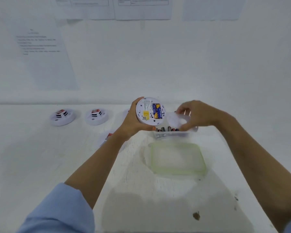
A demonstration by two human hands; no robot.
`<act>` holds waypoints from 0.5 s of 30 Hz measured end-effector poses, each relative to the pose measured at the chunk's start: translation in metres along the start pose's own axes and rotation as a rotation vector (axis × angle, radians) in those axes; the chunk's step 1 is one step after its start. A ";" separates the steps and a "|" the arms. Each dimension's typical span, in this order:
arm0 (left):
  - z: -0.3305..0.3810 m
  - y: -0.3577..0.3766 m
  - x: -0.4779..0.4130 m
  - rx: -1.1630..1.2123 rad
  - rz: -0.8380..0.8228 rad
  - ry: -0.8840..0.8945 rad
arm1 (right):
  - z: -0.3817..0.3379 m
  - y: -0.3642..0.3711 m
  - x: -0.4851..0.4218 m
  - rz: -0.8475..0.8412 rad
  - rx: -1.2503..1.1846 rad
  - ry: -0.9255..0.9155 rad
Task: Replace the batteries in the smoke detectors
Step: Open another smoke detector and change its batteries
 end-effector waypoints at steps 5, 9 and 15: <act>0.006 0.008 -0.024 -0.013 -0.024 0.017 | -0.029 -0.015 -0.041 0.139 -0.161 -0.205; 0.010 0.011 -0.038 -0.050 -0.040 0.045 | -0.039 -0.001 -0.065 0.116 -0.151 -0.290; 0.001 0.005 -0.049 -0.039 -0.051 0.001 | -0.036 0.007 -0.088 0.093 -0.074 -0.332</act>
Point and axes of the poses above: each hand's wrist, its own x-axis away from the middle knuckle, its own y-axis out of the palm, z = x × y, the point moved 8 cm from there along -x, towards the middle knuckle, and after that the axes turned 10 degrees about -x, right-handed, at the moved point
